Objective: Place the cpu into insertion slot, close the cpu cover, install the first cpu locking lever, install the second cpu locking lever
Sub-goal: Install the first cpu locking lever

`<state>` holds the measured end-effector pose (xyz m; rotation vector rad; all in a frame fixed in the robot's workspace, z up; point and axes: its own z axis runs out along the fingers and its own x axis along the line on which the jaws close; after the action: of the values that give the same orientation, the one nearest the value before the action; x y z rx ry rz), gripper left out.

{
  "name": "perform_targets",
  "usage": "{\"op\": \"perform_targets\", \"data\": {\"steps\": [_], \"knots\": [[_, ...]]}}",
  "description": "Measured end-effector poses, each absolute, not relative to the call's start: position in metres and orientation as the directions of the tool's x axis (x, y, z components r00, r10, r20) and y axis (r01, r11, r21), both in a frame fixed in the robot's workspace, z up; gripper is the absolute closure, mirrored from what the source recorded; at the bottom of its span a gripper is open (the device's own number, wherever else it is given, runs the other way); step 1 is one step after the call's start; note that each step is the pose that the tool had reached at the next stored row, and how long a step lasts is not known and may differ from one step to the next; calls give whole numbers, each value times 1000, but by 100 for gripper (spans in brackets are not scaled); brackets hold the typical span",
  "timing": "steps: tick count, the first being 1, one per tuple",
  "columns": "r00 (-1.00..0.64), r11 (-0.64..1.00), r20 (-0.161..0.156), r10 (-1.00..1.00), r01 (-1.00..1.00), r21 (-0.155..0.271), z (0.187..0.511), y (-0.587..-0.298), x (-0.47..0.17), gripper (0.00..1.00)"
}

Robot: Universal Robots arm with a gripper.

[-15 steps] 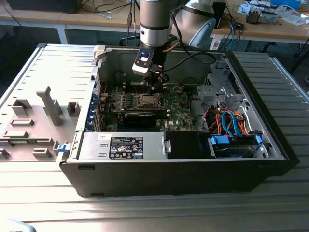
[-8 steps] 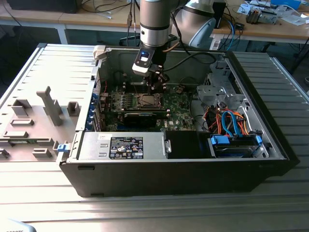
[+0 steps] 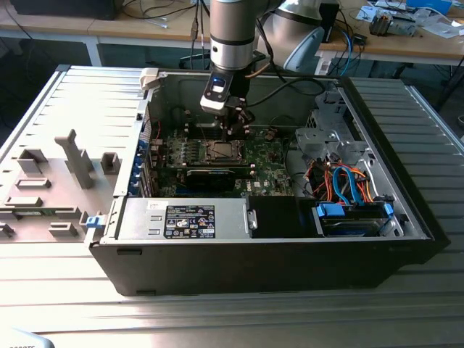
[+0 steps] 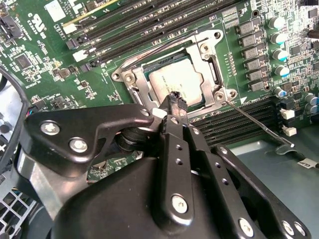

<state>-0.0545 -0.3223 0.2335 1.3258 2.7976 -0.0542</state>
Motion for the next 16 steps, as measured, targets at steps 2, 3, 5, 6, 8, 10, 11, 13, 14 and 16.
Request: {"op": "perform_targets", "data": {"steps": [2,3,5,6,8,10,11,13,14,16], "knots": [[-651,652,-56,757,758,-12,233,-322,-55,89],[-657,657,-56,752,754,-12,233,-322,-55,89],[-663,664,-56,746,748,-12,233,-322,-55,89],[-667,667,-56,743,745,-12,233,-322,-55,89],[-673,673,-56,738,739,-12,233,-322,-55,89],[-677,678,-56,734,735,-12,233,-322,-55,89],[-679,679,-56,732,734,-12,233,-322,-55,89],[-682,682,-56,729,731,-12,233,-322,-55,89],[-683,683,-56,728,730,-12,233,-322,-55,89],[-685,686,-56,726,728,-12,233,-322,-55,89]]}}
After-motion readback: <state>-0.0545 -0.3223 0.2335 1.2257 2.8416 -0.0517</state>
